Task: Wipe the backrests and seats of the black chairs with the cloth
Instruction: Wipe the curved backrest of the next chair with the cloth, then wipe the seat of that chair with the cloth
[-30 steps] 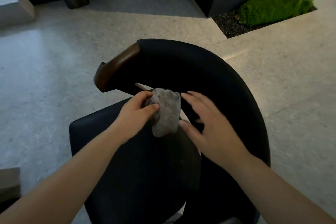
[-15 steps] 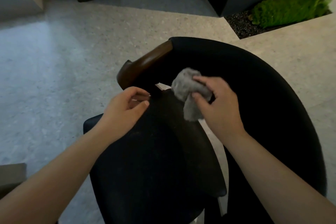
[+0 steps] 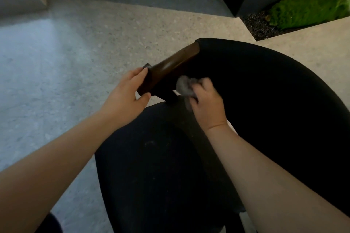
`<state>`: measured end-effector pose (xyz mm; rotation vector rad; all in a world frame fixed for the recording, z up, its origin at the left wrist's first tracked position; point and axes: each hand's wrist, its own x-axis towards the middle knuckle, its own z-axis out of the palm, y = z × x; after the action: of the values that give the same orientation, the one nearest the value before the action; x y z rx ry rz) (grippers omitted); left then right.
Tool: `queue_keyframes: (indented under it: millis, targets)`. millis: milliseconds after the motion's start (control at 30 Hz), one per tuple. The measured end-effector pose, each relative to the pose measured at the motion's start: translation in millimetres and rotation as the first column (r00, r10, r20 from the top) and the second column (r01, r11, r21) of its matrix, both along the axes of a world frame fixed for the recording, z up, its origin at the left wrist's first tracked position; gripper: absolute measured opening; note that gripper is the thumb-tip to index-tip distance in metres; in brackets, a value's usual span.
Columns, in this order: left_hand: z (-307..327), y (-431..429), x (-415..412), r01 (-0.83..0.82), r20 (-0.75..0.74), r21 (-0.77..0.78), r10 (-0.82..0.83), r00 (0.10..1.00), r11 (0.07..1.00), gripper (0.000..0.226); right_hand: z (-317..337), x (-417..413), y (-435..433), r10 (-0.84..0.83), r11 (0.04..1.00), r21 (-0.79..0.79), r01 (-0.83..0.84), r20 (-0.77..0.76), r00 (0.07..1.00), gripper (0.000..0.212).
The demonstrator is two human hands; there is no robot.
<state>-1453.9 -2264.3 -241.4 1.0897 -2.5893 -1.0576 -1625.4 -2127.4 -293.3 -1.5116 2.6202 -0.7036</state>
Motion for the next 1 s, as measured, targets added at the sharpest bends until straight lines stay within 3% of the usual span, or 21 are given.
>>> queue_keyframes:
  millis: [67, 100, 167, 233, 300, 433, 533, 633, 733, 833, 900, 1000]
  targets:
    - [-2, 1, -2, -0.009, -0.031, -0.006, 0.009, 0.999, 1.0, 0.065, -10, 11, 7, -0.116, 0.983, 0.16, 0.095, 0.131, 0.985, 0.033]
    - [-3, 2, -2, -0.015, -0.046, -0.002, 0.015, 0.999, 1.0, 0.066, -8, 15, 10, -0.168, 0.979, 0.148, 0.144, 0.169, 0.971, 0.032]
    - [-7, 4, 0, -0.013, -0.058, -0.005, 0.013, 0.998, 1.0, 0.068, 10, 15, 15, -0.178, 0.978, -0.088, 0.191, 0.142, 0.974, 0.032]
    - [-9, 4, 2, -0.011, -0.067, 0.002, 0.011, 0.998, 1.0, 0.069, 38, 6, 11, -0.191, 0.937, -0.293, 0.189, 0.021, 0.981, 0.035]
    - [-10, 2, 3, -0.013, -0.077, 0.02, 0.014, 0.997, 1.0, 0.068, 61, -11, -6, -0.258, 0.9, -0.378, 0.216, -0.064, 0.964, 0.037]
    - [-12, 1, 3, -0.013, -0.098, 0.038, 0.016, 0.995, 0.999, 0.068, 72, -6, -44, -0.283, 0.907, -0.341, 0.247, -0.058, 0.957, 0.039]
    - [-12, -2, 9, -0.019, -0.131, 0.07, 0.029, 0.991, 0.997, 0.063, 51, 31, -53, -0.039, 0.957, -0.288, 0.03, -0.023, 0.999, 0.03]
    - [-19, -10, 31, -0.166, -0.106, 0.073, 0.173, 0.979, 0.983, 0.055, 26, 62, -47, 0.212, 0.965, -0.169, -0.199, 0.061, 0.975, 0.025]
    - [-32, -17, 68, -0.245, 0.002, 0.1, 0.246, 0.969, 0.964, 0.051, 27, 62, -40, 0.167, 0.962, -0.225, -0.155, 0.034, 0.985, 0.026]
    - [-42, -22, 94, -0.195, 0.098, 0.087, 0.186, 0.978, 0.977, 0.05, 47, 45, -54, -0.046, 0.945, -0.328, 0.017, -0.082, 0.996, 0.034]
    - [-44, -25, 102, -0.209, 0.112, 0.095, 0.198, 0.974, 0.973, 0.051, 54, 43, -75, -0.138, 0.94, -0.323, 0.107, -0.074, 0.988, 0.037]
    - [-42, -25, 108, -0.22, 0.113, 0.106, 0.208, 0.972, 0.97, 0.051, 41, 65, -85, -0.002, 0.977, -0.21, -0.028, -0.14, 0.99, 0.037]
